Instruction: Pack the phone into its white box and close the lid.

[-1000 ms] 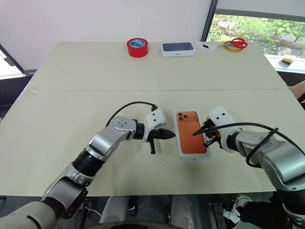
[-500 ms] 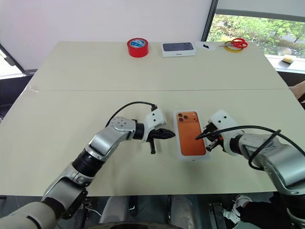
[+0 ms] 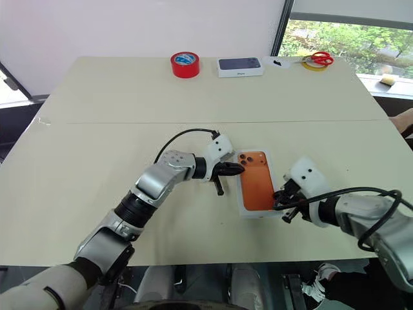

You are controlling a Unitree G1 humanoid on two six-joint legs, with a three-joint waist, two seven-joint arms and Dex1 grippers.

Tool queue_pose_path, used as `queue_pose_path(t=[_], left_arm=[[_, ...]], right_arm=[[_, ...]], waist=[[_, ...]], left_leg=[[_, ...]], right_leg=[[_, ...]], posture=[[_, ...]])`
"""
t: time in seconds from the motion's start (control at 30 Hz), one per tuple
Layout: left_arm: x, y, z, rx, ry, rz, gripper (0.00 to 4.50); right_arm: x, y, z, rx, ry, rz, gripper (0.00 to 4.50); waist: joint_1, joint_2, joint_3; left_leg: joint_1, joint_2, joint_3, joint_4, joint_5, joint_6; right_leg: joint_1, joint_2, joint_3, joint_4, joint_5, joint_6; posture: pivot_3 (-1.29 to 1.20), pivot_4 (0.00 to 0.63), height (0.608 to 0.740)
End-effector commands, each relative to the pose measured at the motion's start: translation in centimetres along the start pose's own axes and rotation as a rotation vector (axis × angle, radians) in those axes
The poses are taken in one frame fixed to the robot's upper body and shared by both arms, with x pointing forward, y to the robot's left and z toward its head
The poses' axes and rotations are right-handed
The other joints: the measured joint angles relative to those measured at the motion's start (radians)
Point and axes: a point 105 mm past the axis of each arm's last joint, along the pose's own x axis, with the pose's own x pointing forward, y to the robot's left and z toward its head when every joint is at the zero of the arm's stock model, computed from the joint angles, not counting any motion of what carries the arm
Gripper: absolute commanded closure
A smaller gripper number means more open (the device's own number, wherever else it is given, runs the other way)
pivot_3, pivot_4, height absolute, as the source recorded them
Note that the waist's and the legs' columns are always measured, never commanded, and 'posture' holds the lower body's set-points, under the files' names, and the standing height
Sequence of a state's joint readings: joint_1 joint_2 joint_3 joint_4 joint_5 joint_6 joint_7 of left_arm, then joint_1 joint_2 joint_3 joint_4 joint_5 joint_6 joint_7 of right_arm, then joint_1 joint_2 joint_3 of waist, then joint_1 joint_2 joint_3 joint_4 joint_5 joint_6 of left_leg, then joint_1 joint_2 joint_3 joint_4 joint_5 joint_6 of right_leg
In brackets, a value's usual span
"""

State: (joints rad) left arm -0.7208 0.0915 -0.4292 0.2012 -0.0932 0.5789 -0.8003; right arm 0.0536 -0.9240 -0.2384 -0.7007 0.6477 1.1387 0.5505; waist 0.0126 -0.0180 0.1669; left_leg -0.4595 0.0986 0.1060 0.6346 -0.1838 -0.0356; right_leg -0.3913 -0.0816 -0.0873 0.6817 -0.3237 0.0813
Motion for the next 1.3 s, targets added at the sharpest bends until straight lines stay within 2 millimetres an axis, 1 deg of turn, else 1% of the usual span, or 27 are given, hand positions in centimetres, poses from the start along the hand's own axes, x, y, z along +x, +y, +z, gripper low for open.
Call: queue_pose_path(t=[0.03, 0.13, 0.17, 0.23, 0.3, 0.4, 0.43, 0.5, 0.57, 0.6, 0.7, 0.8, 0.87, 1.0, 1.1, 1.2, 1.3], left_arm=[[0.3, -0.2, 0.1, 0.040, 0.015, -0.006, 4.50], [-0.4, 0.4, 0.4, 0.034, -0.012, 0.018, 4.50], [-0.8, 0.8, 0.6, 0.031, -0.029, 0.032, 4.50], [-2.2, 2.0, 1.5, 0.037, -0.088, 0.083, 4.50], [-4.1, 3.5, 2.1, 0.019, -0.139, 0.146, 4.50], [-7.8, 5.9, 1.9, -0.009, -0.182, 0.269, 4.50], [-9.3, 6.8, 1.5, -0.020, -0.189, 0.316, 4.50], [-12.9, 8.5, 0.3, -0.085, -0.203, 0.431, 4.50], [-15.8, 9.3, -1.1, -0.123, -0.202, 0.514, 4.50], [-16.7, 9.5, -1.7, -0.127, -0.194, 0.539, 4.50], [-20.0, 9.6, -4.3, -0.121, -0.124, 0.633, 4.50], [-22.5, 9.7, -5.6, -0.154, -0.112, 0.702, 4.50], [-23.6, 9.7, -5.9, -0.167, -0.112, 0.733, 4.50], [-24.9, 9.9, -6.0, -0.155, -0.093, 0.767, 4.50], [-25.0, 9.8, -6.2, -0.155, -0.080, 0.777, 4.50], [-25.2, 9.7, -6.4, -0.158, -0.072, 0.779, 4.50], [-25.2, 9.8, -6.3, -0.158, -0.073, 0.780, 4.50]], right_arm=[[0.2, 0.1, -0.3, 0.002, 0.014, -0.025, 4.44], [0.0, -0.2, 0.1, -0.004, -0.003, -0.049, 4.44], [-0.1, -0.4, 0.6, -0.018, -0.022, -0.061, 4.44], [-0.7, -1.4, 1.8, -0.054, -0.085, -0.113, 4.44], [-1.4, -2.5, 3.1, -0.087, -0.162, -0.174, 4.44], [-2.4, -4.2, 4.1, -0.105, -0.252, -0.252, 4.44], [-2.7, -4.7, 4.3, -0.106, -0.273, -0.267, 4.44], [-3.2, -6.2, 4.3, -0.077, -0.304, -0.306, 4.44], [-3.4, -7.5, 4.2, -0.028, -0.342, -0.320, 4.44], [-3.4, -7.7, 4.3, -0.014, -0.358, -0.320, 4.44], [-2.9, -8.6, 4.3, 0.020, -0.385, -0.303, 4.44], [-2.3, -8.9, 4.5, 0.024, -0.398, -0.282, 4.44], [-1.9, -8.9, 4.6, 0.021, -0.401, -0.266, 4.44], [-1.2, -8.5, 5.0, 0.004, -0.406, -0.236, 4.44], [-0.7, -8.5, 4.8, 0.010, -0.407, -0.231, 4.44], [-0.2, -7.9, 4.9, 0.009, -0.411, -0.220, 4.44], [-0.2, -7.6, 5.0, 0.004, -0.417, -0.215, 4.44]], waist=[[0.000, 0.000, 0.000], [0.000, 0.000, 0.000], [0.000, 0.000, 0.000], [-0.001, 0.000, 0.000], [-0.003, 0.000, 0.000], [-0.001, 0.000, 0.000], [0.000, 0.000, 0.000], [-0.002, 0.000, 0.000], [-0.001, 0.000, 0.000], [-0.002, 0.000, 0.000], [0.000, 0.000, 0.000], [0.002, 0.000, 0.000], [0.002, 0.000, 0.000], [0.000, 0.000, 0.000], [0.000, 0.000, 0.000], [-0.001, 0.000, 0.000], [-0.001, 0.000, 0.000]], left_leg=[[0.000, 0.000, 0.000, 0.000, 0.000, 0.000], [0.001, 0.000, 0.000, 0.000, 0.000, 0.000], [0.001, 0.000, 0.000, 0.000, 0.000, 0.000], [0.001, 0.000, 0.000, 0.000, 0.000, 0.000], [0.000, 0.000, -0.001, -0.001, 0.000, 0.000], [0.001, 0.000, 0.000, -0.001, 0.000, 0.000], [0.001, 0.000, 0.000, -0.001, 0.000, 0.000], [0.001, 0.000, 0.001, -0.001, 0.000, 0.000], [0.001, 0.000, 0.001, -0.001, 0.000, 0.000], [0.001, 0.000, 0.001, -0.001, 0.000, 0.000], [0.001, 0.000, 0.001, -0.001, 0.000, 0.000], [0.001, 0.000, 0.001, -0.001, 0.000, 0.000], [0.001, 0.000, 0.001, -0.001, 0.000, 0.000], [0.001, 0.000, 0.001, -0.001, 0.000, 0.000], [0.001, 0.000, 0.002, -0.001, 0.000, 0.000], [0.001, 0.000, 0.002, -0.001, 0.000, 0.000], [0.001, 0.001, 0.002, -0.001, 0.000, -0.001]], right_leg=[[0.000, 0.000, 0.000, 0.000, 0.000, 0.000], [0.001, 0.000, 0.000, 0.000, 0.000, 0.000], [0.001, 0.000, 0.000, 0.000, 0.000, 0.000], [0.001, 0.000, 0.000, 0.000, 0.000, 0.000], [0.000, 0.000, 0.000, 0.000, 0.000, 0.000], [-0.001, 0.000, 0.000, 0.000, 0.000, 0.000], [0.000, 0.000, 0.000, 0.000, 0.000, 0.000], [0.000, 0.000, 0.000, 0.000, 0.000, 0.000], [0.000, 0.000, 0.000, 0.000, 0.000, 0.000], [0.000, 0.000, 0.000, 0.000, 0.000, 0.000], [0.000, 0.000, 0.000, 0.000, 0.000, 0.000], [0.000, 0.000, 0.000, 0.000, 0.000, 0.000], [0.000, 0.000, 0.000, 0.000, 0.000, 0.000], [0.000, 0.000, 0.000, 0.000, 0.000, 0.000], [0.000, 0.000, 0.000, 0.000, 0.000, 0.000], [0.000, 0.000, 0.000, 0.000, 0.000, 0.000], [0.000, 0.000, 0.000, 0.001, 0.000, 0.000]], posture=[[0.00, 0.150, 0.730], [0.00, 0.150, 0.730], [0.00, 0.150, 0.730], [0.00, 0.150, 0.730], [0.00, 0.150, 0.730], [0.00, 0.150, 0.730], [0.00, 0.150, 0.730], [0.00, 0.150, 0.730], [0.00, 0.150, 0.730], [0.00, 0.150, 0.730], [0.00, 0.150, 0.730], [0.00, 0.150, 0.730], [0.00, 0.150, 0.730], [0.00, 0.150, 0.730], [0.00, 0.150, 0.730], [0.00, 0.150, 0.730], [0.00, 0.150, 0.730]])
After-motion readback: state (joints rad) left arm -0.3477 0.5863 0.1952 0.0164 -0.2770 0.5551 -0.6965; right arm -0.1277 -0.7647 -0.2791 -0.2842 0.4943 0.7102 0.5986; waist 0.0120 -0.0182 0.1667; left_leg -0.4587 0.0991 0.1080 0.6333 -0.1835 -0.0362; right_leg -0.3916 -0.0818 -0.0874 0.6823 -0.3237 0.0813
